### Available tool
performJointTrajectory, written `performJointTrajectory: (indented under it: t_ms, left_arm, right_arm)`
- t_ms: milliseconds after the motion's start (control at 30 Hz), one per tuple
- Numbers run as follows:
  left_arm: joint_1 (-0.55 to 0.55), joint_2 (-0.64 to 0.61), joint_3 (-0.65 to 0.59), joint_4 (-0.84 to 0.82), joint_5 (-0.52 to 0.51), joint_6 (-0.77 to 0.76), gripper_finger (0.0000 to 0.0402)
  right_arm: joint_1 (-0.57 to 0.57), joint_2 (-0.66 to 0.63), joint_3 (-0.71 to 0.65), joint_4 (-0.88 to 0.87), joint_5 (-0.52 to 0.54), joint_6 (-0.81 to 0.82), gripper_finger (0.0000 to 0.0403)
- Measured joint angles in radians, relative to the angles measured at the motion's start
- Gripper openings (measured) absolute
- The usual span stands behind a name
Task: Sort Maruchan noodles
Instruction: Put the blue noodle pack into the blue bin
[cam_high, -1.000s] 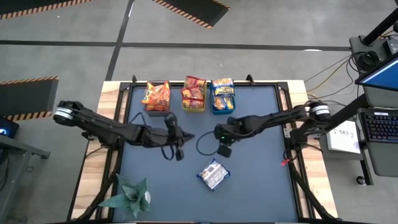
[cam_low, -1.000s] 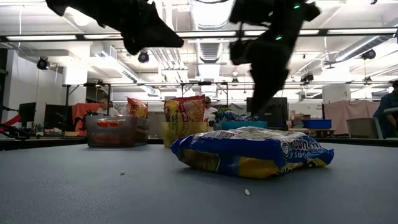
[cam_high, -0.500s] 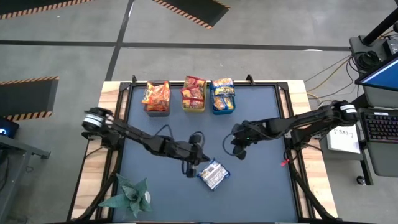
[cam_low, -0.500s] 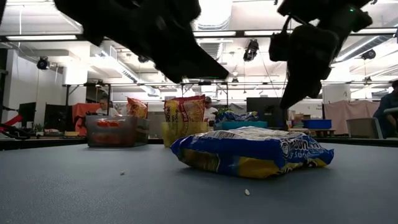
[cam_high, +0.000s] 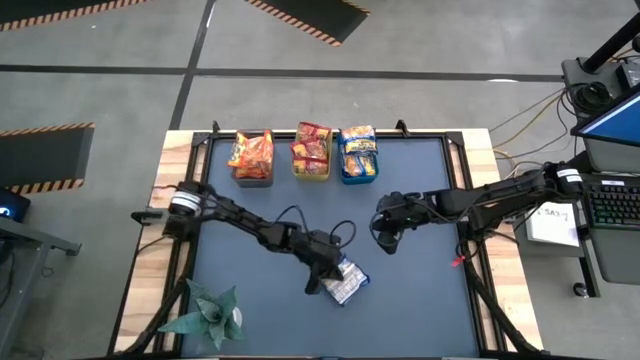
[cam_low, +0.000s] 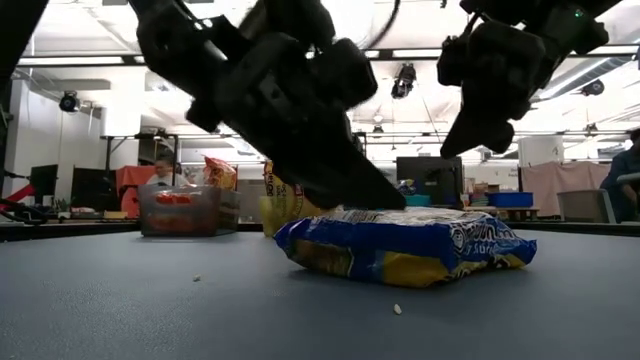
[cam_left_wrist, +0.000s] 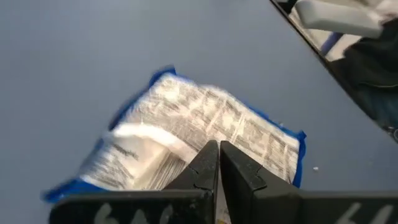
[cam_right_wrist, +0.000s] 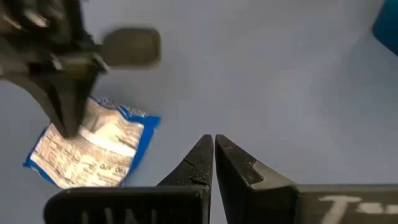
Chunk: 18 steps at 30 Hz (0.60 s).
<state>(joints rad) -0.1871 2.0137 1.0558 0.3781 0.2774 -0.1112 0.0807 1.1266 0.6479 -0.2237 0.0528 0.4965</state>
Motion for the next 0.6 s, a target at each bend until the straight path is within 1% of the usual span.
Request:
performJointTrajectory:
  t_ms: [67, 100, 200, 267, 300, 333, 433, 467, 500, 600]
  left_arm:
    - [0.014, 0.026, 0.012, 0.006, 0.044, -0.035, 0.0]
    - [0.018, 0.028, 0.013, 0.008, 0.049, -0.047, 0.0]
    - [0.03, 0.036, 0.011, 0.011, 0.051, -0.067, 0.0]
    - [0.035, 0.032, 0.005, 0.006, 0.02, -0.07, 0.0]
    - [0.037, 0.029, 0.005, -0.002, -0.023, -0.063, 0.0]
    - [0.039, 0.024, 0.006, -0.013, -0.092, -0.055, 0.0]
    - [0.049, 0.009, 0.008, -0.069, -0.384, -0.034, 0.0]
    - [0.054, 0.006, 0.008, -0.079, -0.441, -0.025, 0.0]
    - [0.059, -0.002, 0.007, -0.084, -0.462, -0.013, 0.0]
    - [0.069, -0.025, 0.004, -0.101, -0.438, 0.038, 0.0]
  right_arm:
    - [0.0, 0.002, 0.002, 0.003, 0.0, -0.001, 0.0009]
    - [0.0, 0.003, 0.002, 0.004, 0.001, -0.005, 0.0009]
    - [-0.001, 0.011, 0.001, 0.013, 0.001, -0.009, 0.0009]
    - [-0.001, 0.015, 0.0, 0.028, 0.002, -0.01, 0.0009]
    - [-0.001, 0.016, 0.002, 0.035, 0.002, -0.01, 0.0009]
    - [-0.001, 0.016, 0.002, 0.03, 0.002, -0.011, 0.0009]
    - [-0.001, 0.02, 0.001, 0.031, 0.002, -0.005, 0.0009]
    - [-0.001, 0.021, 0.001, 0.025, 0.001, 0.004, 0.0009]
    - [-0.001, 0.021, 0.001, 0.023, 0.001, 0.011, 0.0009]
    - [-0.001, 0.021, 0.001, 0.027, 0.001, 0.028, 0.0009]
